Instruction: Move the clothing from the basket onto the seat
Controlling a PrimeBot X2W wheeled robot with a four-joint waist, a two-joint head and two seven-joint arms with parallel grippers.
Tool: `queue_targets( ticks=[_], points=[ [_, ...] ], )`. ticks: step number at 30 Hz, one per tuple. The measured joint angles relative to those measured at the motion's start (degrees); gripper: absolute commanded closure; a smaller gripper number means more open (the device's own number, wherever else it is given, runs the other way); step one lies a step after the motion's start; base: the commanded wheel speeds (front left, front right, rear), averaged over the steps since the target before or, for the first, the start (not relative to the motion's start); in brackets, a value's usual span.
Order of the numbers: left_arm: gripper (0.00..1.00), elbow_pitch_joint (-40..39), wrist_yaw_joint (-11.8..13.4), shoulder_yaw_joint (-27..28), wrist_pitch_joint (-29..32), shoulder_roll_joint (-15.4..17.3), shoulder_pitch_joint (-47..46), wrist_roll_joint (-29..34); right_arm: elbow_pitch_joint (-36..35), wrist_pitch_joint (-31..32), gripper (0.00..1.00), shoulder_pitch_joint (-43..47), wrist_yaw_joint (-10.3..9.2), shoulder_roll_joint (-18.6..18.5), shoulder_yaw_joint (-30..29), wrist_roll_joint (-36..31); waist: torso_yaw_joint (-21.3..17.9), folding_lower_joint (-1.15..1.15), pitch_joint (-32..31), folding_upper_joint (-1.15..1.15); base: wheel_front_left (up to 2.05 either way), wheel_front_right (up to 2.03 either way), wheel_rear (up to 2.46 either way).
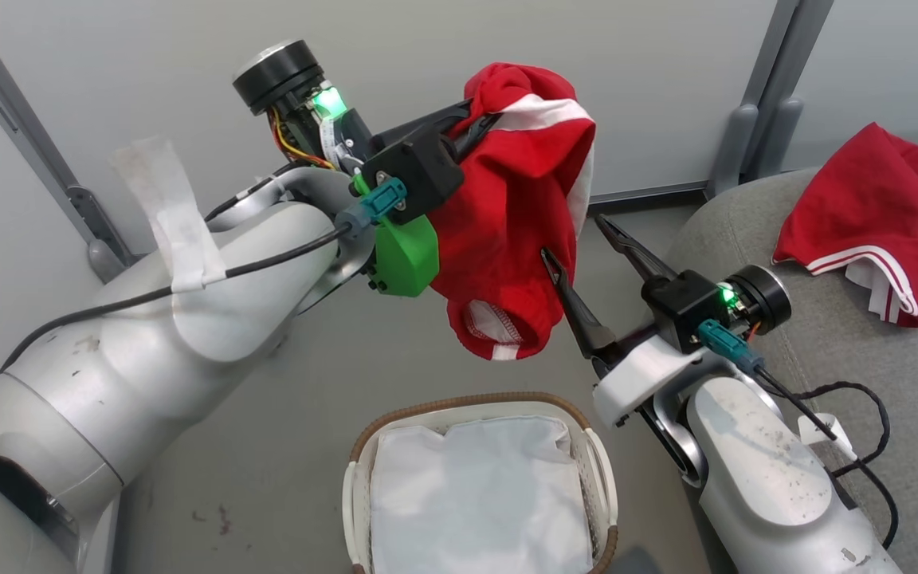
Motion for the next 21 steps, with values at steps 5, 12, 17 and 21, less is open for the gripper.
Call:
queue_targets(
  ticks=[5, 12, 17, 21],
  points=[
    [1.00, -2.4, 0.0, -0.1, 0.3, -0.5, 0.3, 1.3, 3.4, 0.0, 0.00, -2.8, 0.00, 0.0, 0.4, -0.9, 0.6, 0.00, 0.0, 0.00, 0.00, 0.00, 0.00],
    [1.00, -6.6, -0.1, -0.1, 1.3, -0.8, 0.7, 2.8, 7.7, 0.0, 0.00, -6.3, 0.00, 0.0, 2.2, -1.0, 1.3, 0.00, -0.1, 0.00, 0.00, 0.00, 0.00],
    [1.00, -8.8, -0.1, -0.1, 1.5, -0.7, 1.8, 2.7, 8.8, 0.0, 1.00, -7.8, 0.00, 0.0, 3.5, -0.8, 1.5, 0.00, 0.0, 0.00, 0.00, 0.00, 0.00],
    [1.00, -8.8, -0.1, -0.1, 1.3, -0.1, 2.4, 0.6, 9.3, 0.0, 1.00, -8.2, 0.00, 0.0, 3.4, -0.9, 1.5, 0.00, 0.0, 0.00, 0.00, 0.00, 0.00]
  ],
)
